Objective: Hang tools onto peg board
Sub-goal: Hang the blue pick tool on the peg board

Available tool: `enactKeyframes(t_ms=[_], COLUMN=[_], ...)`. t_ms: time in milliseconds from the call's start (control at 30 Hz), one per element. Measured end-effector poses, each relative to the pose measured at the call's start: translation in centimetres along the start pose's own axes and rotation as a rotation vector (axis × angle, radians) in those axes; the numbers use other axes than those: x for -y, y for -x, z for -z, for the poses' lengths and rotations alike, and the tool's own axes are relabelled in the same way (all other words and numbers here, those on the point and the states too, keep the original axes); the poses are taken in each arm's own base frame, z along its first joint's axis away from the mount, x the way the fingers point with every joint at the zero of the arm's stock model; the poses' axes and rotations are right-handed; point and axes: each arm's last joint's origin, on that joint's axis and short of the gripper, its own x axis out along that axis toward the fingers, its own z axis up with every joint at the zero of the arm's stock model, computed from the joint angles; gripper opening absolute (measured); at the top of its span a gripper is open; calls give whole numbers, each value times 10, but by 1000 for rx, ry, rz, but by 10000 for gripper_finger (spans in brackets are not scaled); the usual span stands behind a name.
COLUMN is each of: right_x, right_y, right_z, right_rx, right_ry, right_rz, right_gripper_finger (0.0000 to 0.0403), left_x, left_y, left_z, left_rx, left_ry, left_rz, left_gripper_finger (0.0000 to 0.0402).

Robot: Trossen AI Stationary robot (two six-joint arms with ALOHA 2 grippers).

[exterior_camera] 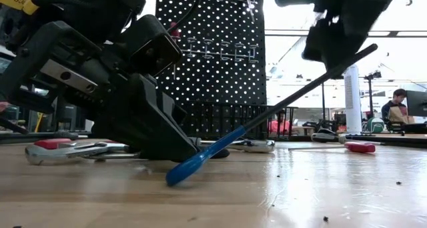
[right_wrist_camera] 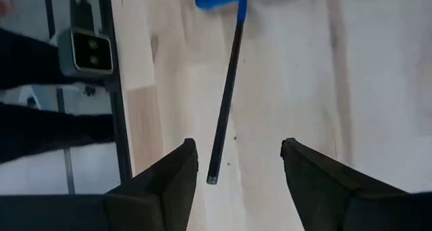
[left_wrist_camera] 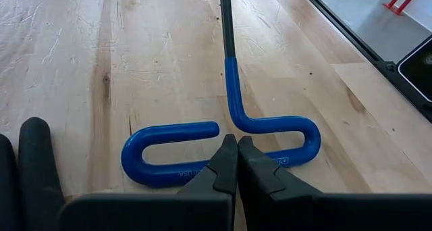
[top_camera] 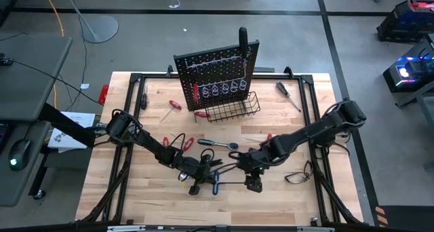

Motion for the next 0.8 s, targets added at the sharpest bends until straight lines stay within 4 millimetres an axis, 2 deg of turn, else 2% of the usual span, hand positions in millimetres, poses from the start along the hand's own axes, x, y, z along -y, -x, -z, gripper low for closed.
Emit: enactKeyframes(t_ms=[267,467,567,800], right_x=[-3,3,6,6], right_y=[-13,-31,-38,-38], right_z=[-7,-5,-5,-6], right_rx=[26,-22,-35,-13], right_ry=[27,5,-10,-4], right_rz=[-61,-28,-12,3], right_gripper_finger=[204,195,174,95], left_x=[-2,-4,-4,-6], left_y=[0,0,0,0], left_z=[0,-1,-1,-1], left_rx=[1,1,1,2], left_ry=[4,9,9,12], left_rz=[-3,-3,-4,-7], left_gripper_finger=[0,0,0,0])
